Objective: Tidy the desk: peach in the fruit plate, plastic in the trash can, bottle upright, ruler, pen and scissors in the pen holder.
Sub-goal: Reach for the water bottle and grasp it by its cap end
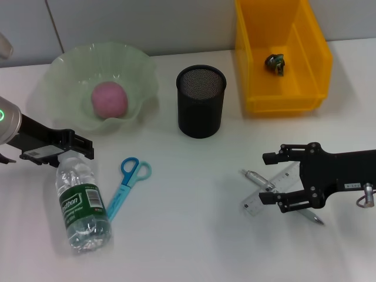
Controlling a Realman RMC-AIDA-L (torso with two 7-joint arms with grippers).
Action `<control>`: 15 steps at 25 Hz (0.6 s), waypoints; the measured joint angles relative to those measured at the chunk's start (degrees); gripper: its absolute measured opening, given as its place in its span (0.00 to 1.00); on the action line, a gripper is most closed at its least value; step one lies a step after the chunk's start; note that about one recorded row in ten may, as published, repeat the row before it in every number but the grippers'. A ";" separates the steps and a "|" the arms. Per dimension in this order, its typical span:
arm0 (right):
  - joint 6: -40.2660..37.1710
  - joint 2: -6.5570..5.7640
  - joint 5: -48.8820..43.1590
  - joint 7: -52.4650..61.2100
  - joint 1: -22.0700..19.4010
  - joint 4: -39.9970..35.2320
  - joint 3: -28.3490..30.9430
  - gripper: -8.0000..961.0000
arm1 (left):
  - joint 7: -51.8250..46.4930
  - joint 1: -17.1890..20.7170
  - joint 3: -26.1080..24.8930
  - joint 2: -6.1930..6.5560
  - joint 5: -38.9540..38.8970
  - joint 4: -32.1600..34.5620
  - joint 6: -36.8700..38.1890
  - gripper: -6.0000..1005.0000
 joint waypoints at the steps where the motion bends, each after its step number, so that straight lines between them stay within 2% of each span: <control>1: 0.00 0.00 0.00 0.00 0.02 0.00 0.00 0.86 | 0.00 0.00 0.00 0.00 0.00 0.00 0.00 0.81; 15: -0.05 0.10 0.00 0.00 0.67 0.00 0.00 0.86 | 0.03 0.33 0.01 0.26 0.45 -1.57 -2.26 0.80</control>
